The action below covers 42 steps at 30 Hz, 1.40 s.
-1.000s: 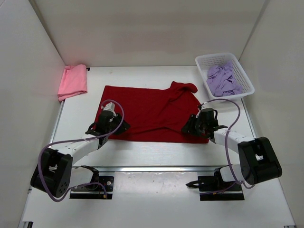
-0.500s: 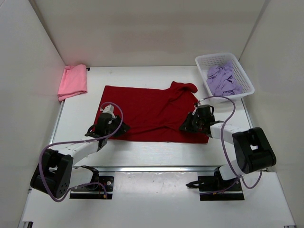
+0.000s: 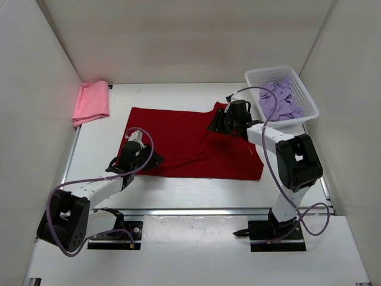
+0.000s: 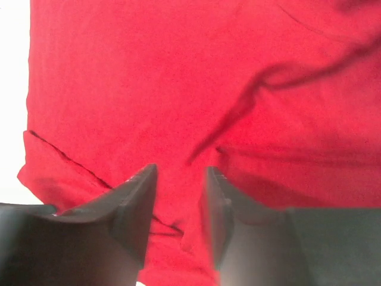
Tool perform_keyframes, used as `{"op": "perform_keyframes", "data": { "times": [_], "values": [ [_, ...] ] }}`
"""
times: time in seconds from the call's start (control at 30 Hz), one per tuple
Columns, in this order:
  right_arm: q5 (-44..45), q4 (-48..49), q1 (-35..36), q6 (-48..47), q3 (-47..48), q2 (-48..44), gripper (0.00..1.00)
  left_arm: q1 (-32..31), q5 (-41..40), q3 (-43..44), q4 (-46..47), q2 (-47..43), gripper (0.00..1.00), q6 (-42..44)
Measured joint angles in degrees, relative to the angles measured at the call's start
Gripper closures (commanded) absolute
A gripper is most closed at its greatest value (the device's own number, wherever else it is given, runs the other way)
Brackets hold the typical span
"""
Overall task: Fold and stack the t-shirts
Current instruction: Fold the flattened tshirt in 1/3 of the way
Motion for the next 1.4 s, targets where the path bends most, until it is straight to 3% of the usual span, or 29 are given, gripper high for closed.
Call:
{"op": "perform_keyframes", "data": {
  "times": [0.17, 0.33, 0.4, 0.6, 0.77, 0.97, 1.07, 1.2, 1.33, 1.4],
  "values": [
    [0.9, -0.1, 1.2, -1.1, 1.0, 0.7, 0.59, 0.3, -0.1, 0.0, 0.0, -1.4, 0.59, -0.4],
    [3.5, 1.4, 2.8, -1.6, -9.9, -7.2, 0.92, -2.3, -1.1, 0.1, 0.0, -1.5, 0.59, -0.6],
    [4.2, 1.6, 4.0, -1.5, -15.6, -12.1, 0.96, -3.9, -1.3, 0.5, 0.1, -0.5, 0.58, -0.6],
    [4.9, 1.2, 7.5, -2.4, -24.6, -16.6, 0.98, -3.6, -0.4, 2.1, 1.1, 6.7, 0.62, -1.1],
    [4.6, 1.3, 8.3, -2.8, -28.1, -15.6, 1.00, 2.2, 1.7, -2.7, 3.5, 7.3, 0.59, -3.6],
    [5.3, 2.2, 11.4, -4.1, -29.7, -17.0, 1.00, 7.4, 5.5, -6.6, 4.6, 3.7, 0.59, -4.7],
    [4.7, 1.3, 13.2, -4.3, -31.7, -19.5, 0.99, 8.1, 6.8, -9.8, 1.8, -2.3, 0.57, -5.6],
    [2.9, -2.5, 14.1, -4.9, -33.0, -22.8, 0.84, 8.1, 7.6, -13.2, -4.5, -12.6, 0.49, -7.4],
    [-0.7, -6.6, 11.1, -6.0, -31.3, -24.1, 0.76, 7.7, 6.6, -7.3, -9.9, -11.1, 0.51, -7.0],
    [-2.0, -7.2, 8.8, -6.9, -28.9, -24.2, 0.87, 7.7, 5.4, 0.0, -10.6, -7.0, 0.57, -5.9]
  ]
}}
